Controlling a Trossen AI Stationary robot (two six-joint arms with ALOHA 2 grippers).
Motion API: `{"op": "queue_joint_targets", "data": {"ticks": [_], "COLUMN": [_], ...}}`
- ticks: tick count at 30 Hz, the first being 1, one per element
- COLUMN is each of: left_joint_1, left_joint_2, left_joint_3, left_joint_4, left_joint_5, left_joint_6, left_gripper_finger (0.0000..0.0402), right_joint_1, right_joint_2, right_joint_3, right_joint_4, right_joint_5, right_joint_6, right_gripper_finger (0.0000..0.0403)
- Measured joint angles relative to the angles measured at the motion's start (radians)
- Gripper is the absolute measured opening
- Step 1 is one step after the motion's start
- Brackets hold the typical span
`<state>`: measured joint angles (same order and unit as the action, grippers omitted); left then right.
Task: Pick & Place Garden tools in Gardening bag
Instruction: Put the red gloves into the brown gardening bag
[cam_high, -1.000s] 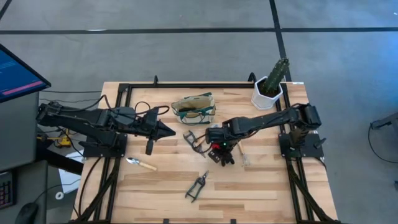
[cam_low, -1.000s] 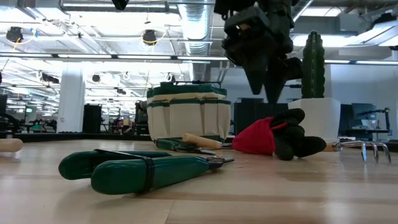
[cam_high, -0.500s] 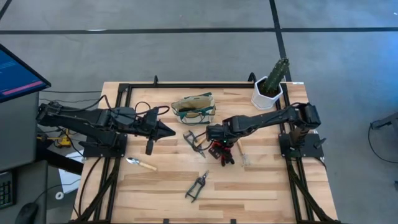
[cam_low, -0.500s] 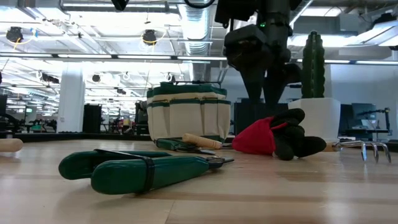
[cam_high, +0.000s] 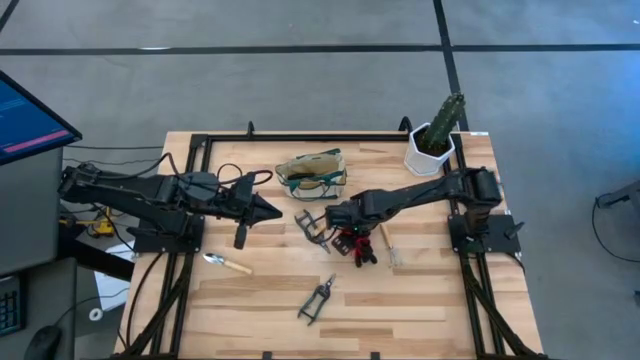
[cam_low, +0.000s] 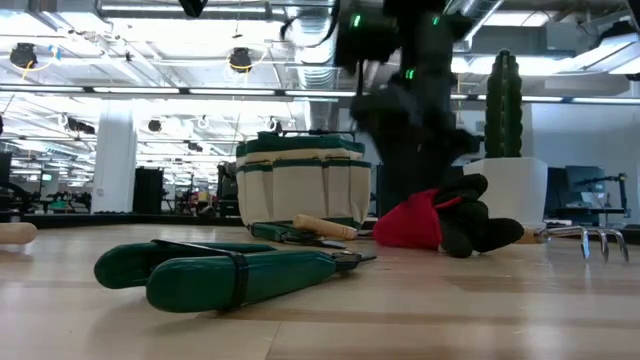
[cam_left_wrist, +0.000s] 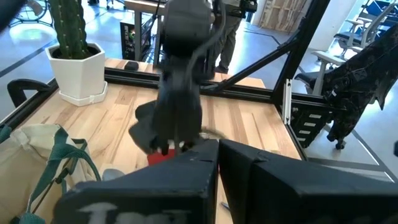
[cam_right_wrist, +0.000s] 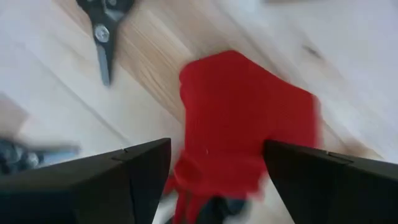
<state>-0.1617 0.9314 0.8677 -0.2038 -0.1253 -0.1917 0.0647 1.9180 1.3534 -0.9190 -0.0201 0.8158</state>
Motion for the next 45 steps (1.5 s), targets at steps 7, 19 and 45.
{"op": "queue_joint_targets", "data": {"ticks": [7,19,45], "left_joint_1": [0.000,0.000,0.000], "left_joint_2": [0.000,0.000,-0.002], "left_joint_3": [-0.042,-0.132,-0.132], "left_joint_4": [0.000,0.011,0.094], "left_joint_5": [0.000,0.000,-0.001], "left_joint_6": [0.000,-0.083,-0.079], "left_gripper_finger": [0.0002,0.0002,0.0002], "right_joint_1": [0.029,0.023,-0.149], "right_joint_2": [0.114,0.025,-0.187], "right_joint_3": [0.004,-0.006,0.358], "right_joint_4": [-0.031,-0.065,0.254], "right_joint_5": [0.017,0.005,0.464], "right_joint_6": [-0.032,-0.041,-0.697], "right_gripper_finger": [0.0239,0.0089,0.0046]}}
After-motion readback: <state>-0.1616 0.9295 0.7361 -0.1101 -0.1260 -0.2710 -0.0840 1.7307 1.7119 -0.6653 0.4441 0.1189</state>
